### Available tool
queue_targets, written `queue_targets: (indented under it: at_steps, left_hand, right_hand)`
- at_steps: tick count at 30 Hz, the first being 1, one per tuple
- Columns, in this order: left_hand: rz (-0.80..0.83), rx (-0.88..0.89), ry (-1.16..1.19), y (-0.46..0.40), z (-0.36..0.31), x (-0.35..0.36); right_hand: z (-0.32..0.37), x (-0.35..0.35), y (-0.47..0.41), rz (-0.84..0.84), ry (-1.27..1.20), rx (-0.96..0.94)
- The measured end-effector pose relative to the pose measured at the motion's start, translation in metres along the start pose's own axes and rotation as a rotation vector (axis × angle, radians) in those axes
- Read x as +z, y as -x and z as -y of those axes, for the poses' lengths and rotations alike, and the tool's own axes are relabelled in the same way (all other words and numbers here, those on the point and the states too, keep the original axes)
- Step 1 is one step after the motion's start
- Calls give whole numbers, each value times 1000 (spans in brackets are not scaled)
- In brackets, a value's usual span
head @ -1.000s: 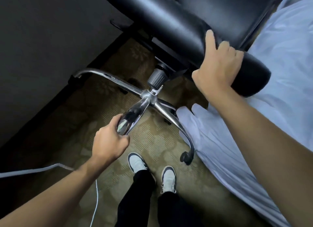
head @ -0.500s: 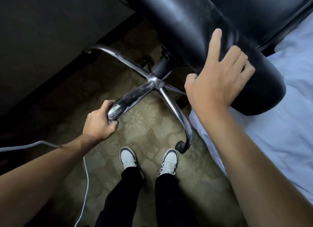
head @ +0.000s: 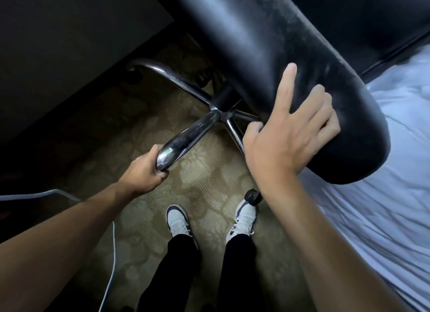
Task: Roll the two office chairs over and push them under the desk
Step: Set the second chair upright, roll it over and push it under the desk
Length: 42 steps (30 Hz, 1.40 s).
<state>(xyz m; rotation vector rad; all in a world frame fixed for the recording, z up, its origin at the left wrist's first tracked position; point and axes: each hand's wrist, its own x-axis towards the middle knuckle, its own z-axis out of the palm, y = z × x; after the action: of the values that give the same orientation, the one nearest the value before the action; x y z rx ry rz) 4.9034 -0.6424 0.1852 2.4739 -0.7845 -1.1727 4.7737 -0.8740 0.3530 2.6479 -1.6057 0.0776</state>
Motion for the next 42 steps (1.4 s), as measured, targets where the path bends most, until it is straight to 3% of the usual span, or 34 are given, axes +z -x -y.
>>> queue_targets:
  at_steps: [3, 5, 9, 12, 15, 18, 25, 30, 35, 39, 42]
  left_hand:
    - [157, -77, -174, -1, -7, -11]
    - [140, -116, -109, 2, -33, -27]
    - [93, -132, 929, 12, -122, -86]
    - [128, -111, 1212, 12, -177, -117]
    - [24, -192, 1238, 12, -201, -122]
    - [-100, -156, 1248, 16, -188, -108]
    - [-321, -181, 1278, 28, -146, -80]
    - [-307, -145, 1382, 40, -115, -66]
    - [-209, -209, 1524, 56, -77, -52]
    - [-272, -315, 1634, 58, -43, -35]
    - [-215, -305, 1691, 58, -3, -21]
  right_hand:
    - [14, 2, 15, 19, 4, -5]
    - [23, 1, 25, 55, 4, -16]
    - [40, -1, 42, 130, -24, -29]
    - [49, -4, 56, 166, -49, -51]
    - [56, -8, 73, 220, -60, -60]
    - [59, -9, 90, 247, -96, -100]
    - [25, -5, 117, 85, -333, -333]
    - [18, 2, 135, 128, -294, -467]
    - [29, 15, 162, 271, -157, -528]
    - [36, 33, 196, 392, -163, -640]
    - [44, 52, 220, 493, -175, -672]
